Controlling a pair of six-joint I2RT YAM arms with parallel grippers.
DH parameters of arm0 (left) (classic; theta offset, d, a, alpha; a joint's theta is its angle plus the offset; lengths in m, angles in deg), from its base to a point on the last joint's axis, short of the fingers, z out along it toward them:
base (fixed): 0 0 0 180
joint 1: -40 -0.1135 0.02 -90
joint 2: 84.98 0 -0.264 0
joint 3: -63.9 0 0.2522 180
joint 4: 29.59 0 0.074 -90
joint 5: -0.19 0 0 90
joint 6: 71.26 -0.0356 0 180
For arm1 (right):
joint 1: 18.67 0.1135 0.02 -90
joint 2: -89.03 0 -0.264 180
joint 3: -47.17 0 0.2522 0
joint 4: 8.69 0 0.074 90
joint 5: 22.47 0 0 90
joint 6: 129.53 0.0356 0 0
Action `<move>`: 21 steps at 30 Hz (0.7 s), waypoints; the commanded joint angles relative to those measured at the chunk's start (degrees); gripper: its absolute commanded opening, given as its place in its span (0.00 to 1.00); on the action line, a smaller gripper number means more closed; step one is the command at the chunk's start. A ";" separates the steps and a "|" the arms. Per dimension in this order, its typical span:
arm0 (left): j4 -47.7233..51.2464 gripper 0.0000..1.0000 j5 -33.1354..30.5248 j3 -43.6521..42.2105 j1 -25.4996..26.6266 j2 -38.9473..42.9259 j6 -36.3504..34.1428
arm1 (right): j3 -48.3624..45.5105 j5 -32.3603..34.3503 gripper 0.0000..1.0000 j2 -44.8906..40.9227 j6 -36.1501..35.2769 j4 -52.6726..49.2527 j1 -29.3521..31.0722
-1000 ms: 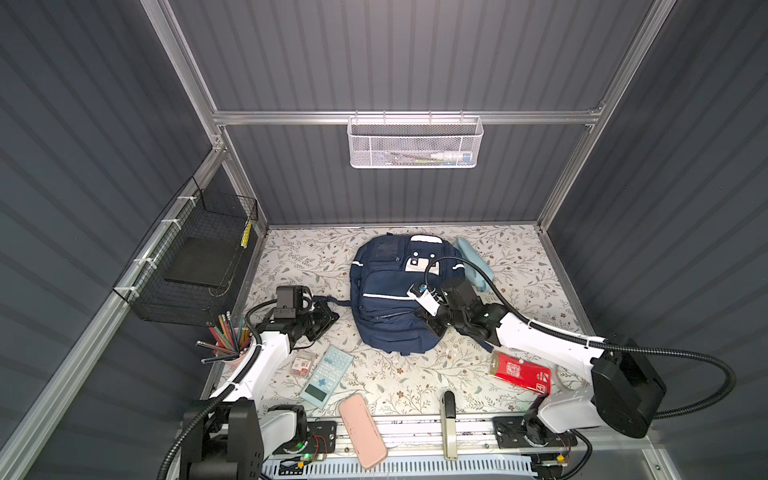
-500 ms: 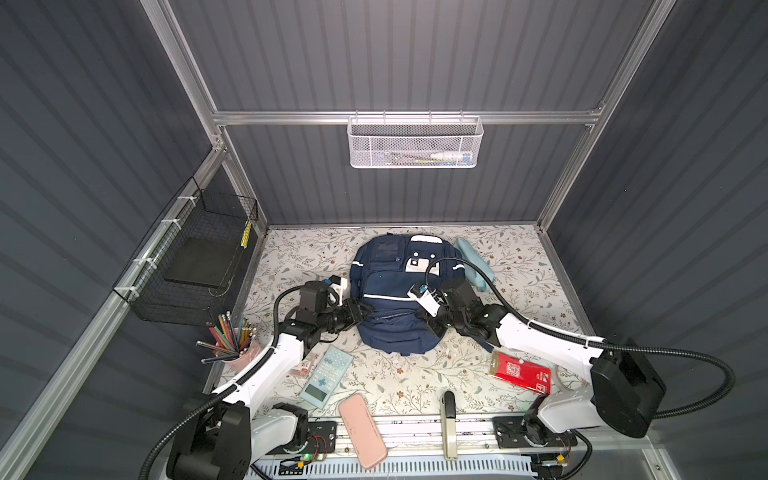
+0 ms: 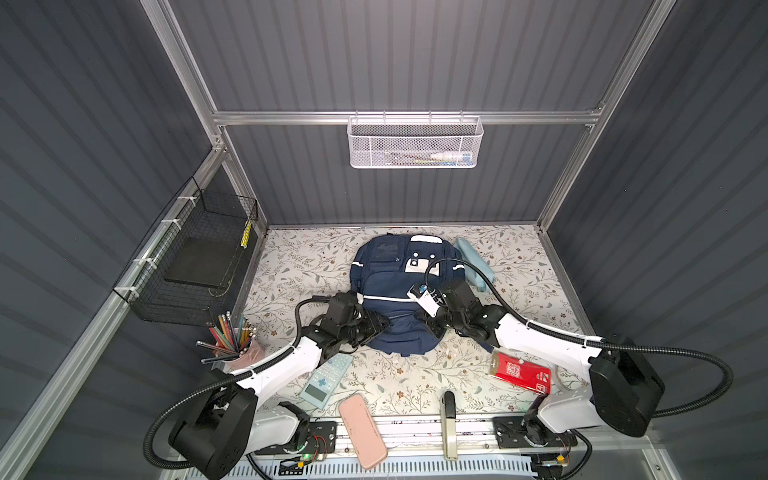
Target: Pack the student bag
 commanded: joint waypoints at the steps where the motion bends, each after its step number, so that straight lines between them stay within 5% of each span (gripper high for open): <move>1: -0.09 0.61 -4.98 0.43 0.07 -1.34 0.93 | 0.90 0.44 0.11 -0.11 2.48 0.43 0.60; 5: 0.36 0.63 -5.42 2.42 0.07 -4.28 0.49 | 1.06 0.42 0.11 0.63 2.83 0.76 1.45; 13: 1.76 0.18 -6.52 3.28 0.07 -5.52 -0.07 | 1.17 1.22 0.11 1.92 3.28 0.47 2.72; 21: 11.79 0.08 -9.61 4.97 -0.07 -0.39 -3.21 | 1.17 4.64 0.10 2.46 2.49 -0.13 2.73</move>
